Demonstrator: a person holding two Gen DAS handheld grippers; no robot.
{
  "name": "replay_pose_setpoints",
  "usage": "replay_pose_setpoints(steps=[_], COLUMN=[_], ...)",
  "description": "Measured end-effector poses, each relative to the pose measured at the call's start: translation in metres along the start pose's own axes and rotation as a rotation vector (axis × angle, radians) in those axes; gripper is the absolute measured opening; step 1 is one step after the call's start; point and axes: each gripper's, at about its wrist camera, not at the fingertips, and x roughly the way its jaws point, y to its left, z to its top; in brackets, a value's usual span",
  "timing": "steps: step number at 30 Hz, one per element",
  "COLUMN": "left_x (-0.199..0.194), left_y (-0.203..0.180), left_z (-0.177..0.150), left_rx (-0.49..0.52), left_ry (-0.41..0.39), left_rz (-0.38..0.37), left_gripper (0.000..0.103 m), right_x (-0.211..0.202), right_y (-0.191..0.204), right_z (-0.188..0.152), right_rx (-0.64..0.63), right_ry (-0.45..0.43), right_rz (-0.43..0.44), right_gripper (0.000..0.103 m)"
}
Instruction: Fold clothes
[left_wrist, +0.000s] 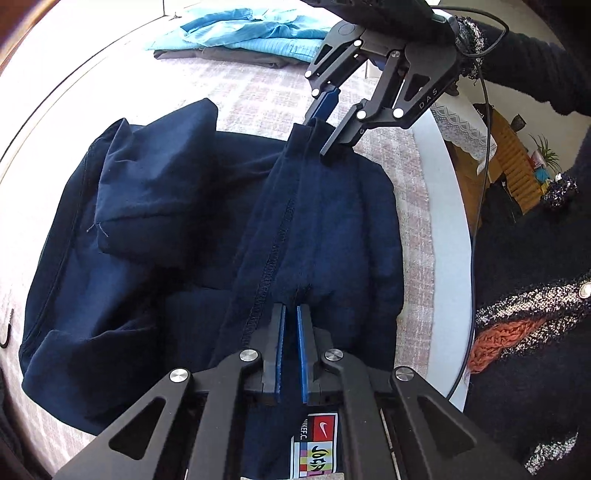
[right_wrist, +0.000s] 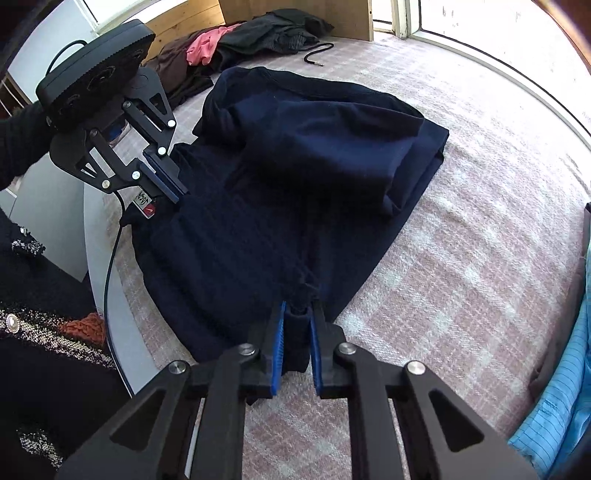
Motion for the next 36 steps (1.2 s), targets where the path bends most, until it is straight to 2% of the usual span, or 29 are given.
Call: replay_pose_setpoints(steps=[4,7,9,11,14,15,19,22,25,28,36], left_x=[-0.014,-0.029,-0.026,-0.011,-0.009,-0.009,-0.045,-0.051,-0.039,-0.021,-0.009], left_y=[0.006,0.014,0.023,0.035,0.038,0.039,0.037,0.034,0.032,0.028,0.027], left_z=[-0.005,-0.009,-0.01,-0.012,-0.017,-0.019,-0.039,-0.054,-0.054,-0.05,-0.044], left_rx=[-0.054,-0.104,-0.14,-0.197,-0.217,-0.221,-0.268,-0.274,-0.253,-0.197,-0.126], left_ry=[-0.047,-0.083,-0.077,-0.038,-0.019,-0.015,-0.085,-0.082,-0.046,-0.013,0.015], left_rz=[0.036,0.083,0.117,0.126,0.158,0.171,0.155,0.168,0.162,0.159,0.173], left_gripper=[0.003,0.003,0.006,0.005,0.006,0.01,0.016,0.021,0.022,0.022,0.023], right_x=[-0.012,-0.005,0.015,0.022,0.004,-0.005,-0.032,-0.036,-0.019,-0.001,0.003], right_y=[-0.003,-0.016,-0.021,-0.024,-0.03,-0.033,-0.025,-0.018,0.002,0.018,0.02], right_z=[0.013,0.024,0.03,0.031,0.031,0.03,0.028,0.033,0.036,0.025,0.018], right_rx=[-0.007,0.026,0.042,0.05,0.117,0.144,0.159,0.127,0.076,0.047,0.069], right_ry=[-0.055,-0.07,-0.004,0.013,-0.022,-0.048,-0.106,-0.111,-0.065,-0.004,-0.001], right_rz=[-0.032,-0.081,-0.123,-0.136,-0.123,-0.109,-0.114,-0.059,-0.02,-0.022,0.034], right_gripper=[0.01,0.01,0.01,0.013,0.024,0.027,0.027,0.027,0.027,0.027,0.027])
